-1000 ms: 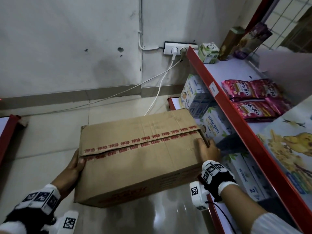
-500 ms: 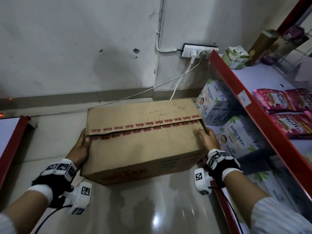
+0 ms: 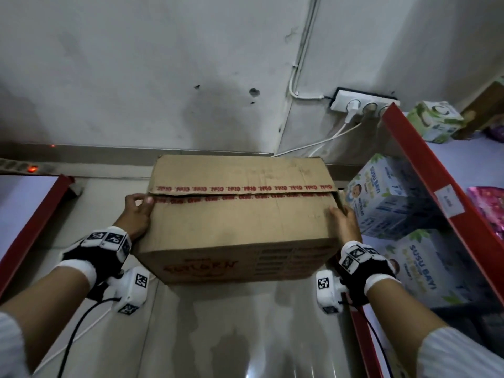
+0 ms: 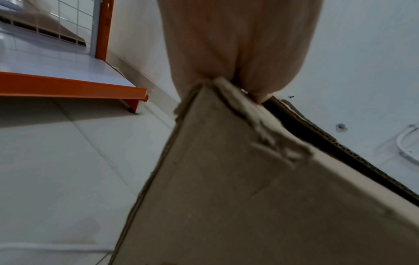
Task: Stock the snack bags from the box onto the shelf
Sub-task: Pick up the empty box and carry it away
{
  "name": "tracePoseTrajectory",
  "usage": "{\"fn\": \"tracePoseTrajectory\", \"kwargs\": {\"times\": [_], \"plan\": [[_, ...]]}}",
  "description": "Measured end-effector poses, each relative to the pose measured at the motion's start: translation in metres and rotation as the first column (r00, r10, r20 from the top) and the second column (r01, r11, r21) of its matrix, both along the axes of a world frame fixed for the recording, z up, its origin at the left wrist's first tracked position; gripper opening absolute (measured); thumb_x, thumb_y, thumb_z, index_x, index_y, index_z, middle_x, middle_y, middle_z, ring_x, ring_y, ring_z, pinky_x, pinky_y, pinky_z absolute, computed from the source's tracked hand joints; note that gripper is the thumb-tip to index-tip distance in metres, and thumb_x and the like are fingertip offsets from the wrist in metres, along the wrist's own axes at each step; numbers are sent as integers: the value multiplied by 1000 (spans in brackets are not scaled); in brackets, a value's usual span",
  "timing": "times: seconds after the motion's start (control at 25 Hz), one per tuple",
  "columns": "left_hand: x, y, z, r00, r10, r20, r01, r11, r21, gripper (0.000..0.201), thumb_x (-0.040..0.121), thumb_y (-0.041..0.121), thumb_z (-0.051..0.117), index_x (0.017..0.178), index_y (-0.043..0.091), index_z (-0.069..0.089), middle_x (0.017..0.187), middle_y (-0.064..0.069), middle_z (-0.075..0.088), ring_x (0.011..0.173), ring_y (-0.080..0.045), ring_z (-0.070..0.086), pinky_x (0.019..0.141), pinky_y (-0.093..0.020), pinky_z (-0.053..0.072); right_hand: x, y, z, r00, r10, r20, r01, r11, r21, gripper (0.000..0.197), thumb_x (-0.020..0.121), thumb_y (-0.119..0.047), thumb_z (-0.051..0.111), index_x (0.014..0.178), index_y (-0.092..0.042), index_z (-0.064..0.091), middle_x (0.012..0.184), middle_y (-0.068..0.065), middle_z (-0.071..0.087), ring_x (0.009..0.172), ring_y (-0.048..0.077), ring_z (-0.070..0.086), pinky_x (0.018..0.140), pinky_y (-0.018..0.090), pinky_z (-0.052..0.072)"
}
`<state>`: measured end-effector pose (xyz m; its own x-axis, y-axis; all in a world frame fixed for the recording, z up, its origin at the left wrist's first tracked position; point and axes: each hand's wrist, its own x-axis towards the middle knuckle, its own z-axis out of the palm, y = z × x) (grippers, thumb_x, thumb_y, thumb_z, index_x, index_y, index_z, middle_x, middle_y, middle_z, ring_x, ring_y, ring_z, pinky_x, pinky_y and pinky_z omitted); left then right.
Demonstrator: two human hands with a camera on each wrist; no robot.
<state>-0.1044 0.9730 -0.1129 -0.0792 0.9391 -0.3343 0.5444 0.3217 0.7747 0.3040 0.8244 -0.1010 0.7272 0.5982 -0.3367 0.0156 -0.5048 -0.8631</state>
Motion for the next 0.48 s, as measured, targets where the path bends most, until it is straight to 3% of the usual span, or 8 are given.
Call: {"fn": "tracePoseTrajectory", "kwargs": {"times": [0.16,0.24,0.32,0.48], "plan": [[12,29,7,1000,28,-11,-27,996,82,42,100,41,35,132,13,34,124,-29,53,102,-38,54,80,-35,37,9,31,3,1000,22,2,-22,999,41,49,93,-30,53,138,-17,40,139,9,47,123,28,45,88,26,29],[16,43,3,998,28,-54,-23,996,90,42,101,38,32,133,11,33,124,-30,53,104,-41,54,79,-35,36,7,43,0,998,35,42,-36,999,0,55,90,-35,56,139,-18,37,142,10,42,125,29,43,95,31,33],[22,52,-1,996,47,-81,-40,996,85,41,101,37,31,133,11,32,120,-33,54,104,-44,54,81,-38,38,8,50,-3,995,47,91,-43,998,-49,64,88,-40,57,142,-17,32,147,9,33,132,29,36,104,35,28],[32,57,-6,992,94,-82,-83,989,123,36,102,33,32,130,10,33,114,-35,55,100,-47,55,76,-36,34,14,57,-7,987,48,152,-37,997,-73,65,90,-41,55,144,-15,29,150,8,29,135,28,33,104,34,25]]}}
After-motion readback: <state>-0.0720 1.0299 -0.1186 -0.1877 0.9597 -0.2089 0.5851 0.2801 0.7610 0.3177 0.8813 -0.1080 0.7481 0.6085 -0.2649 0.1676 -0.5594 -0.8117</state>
